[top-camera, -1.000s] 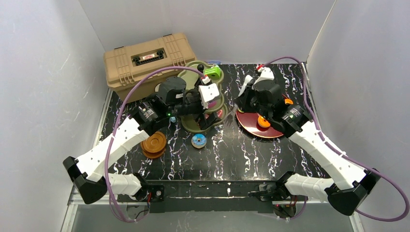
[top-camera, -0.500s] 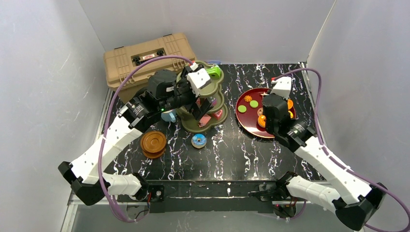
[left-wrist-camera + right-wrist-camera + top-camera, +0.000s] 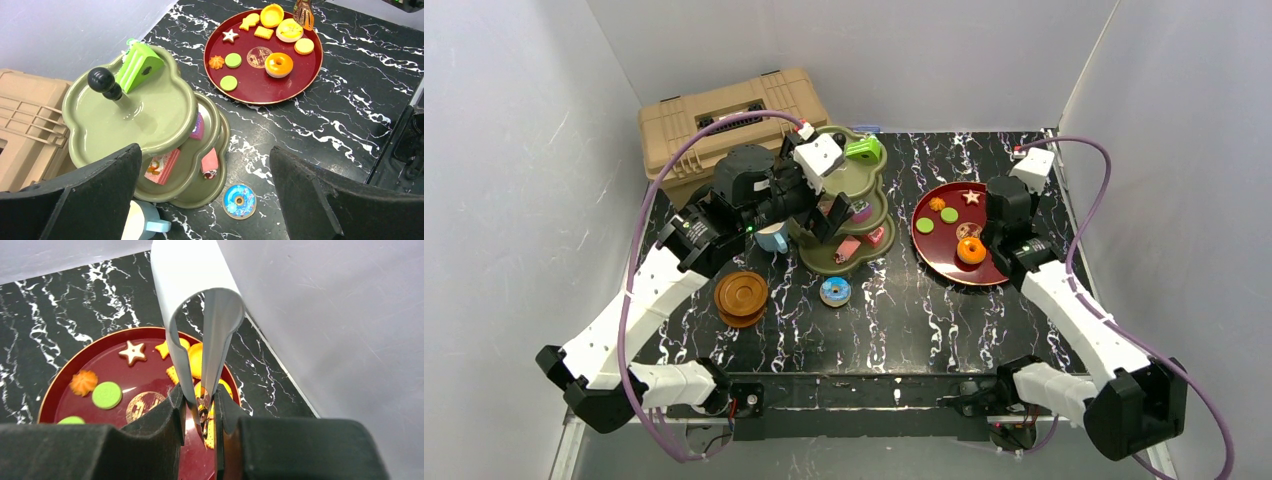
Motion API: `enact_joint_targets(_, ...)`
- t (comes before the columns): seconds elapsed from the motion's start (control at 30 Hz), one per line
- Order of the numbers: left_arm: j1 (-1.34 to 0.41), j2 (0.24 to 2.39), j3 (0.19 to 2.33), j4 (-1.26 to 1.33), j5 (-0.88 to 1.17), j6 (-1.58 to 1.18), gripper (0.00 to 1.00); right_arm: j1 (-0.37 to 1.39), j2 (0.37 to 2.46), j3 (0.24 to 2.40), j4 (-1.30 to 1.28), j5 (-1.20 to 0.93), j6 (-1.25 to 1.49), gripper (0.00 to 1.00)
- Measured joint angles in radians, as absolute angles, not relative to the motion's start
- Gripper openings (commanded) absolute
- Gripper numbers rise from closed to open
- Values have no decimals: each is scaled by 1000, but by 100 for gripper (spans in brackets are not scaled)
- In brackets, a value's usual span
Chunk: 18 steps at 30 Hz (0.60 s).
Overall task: Serve the afternoon tea
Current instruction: Pick up the desert from the tray.
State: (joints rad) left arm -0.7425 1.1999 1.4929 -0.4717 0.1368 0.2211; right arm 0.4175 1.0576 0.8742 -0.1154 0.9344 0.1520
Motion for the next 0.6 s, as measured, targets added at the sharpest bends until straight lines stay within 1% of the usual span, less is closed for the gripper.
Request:
enact_joint_targets(0.33,-720,1209,1497,-486,115,179,98,269,1181,868,64,806,116,13)
enact_joint_targets(0.6,-628,1285,1609,-575,112,152,98,201,1374,918,177,728,78,12)
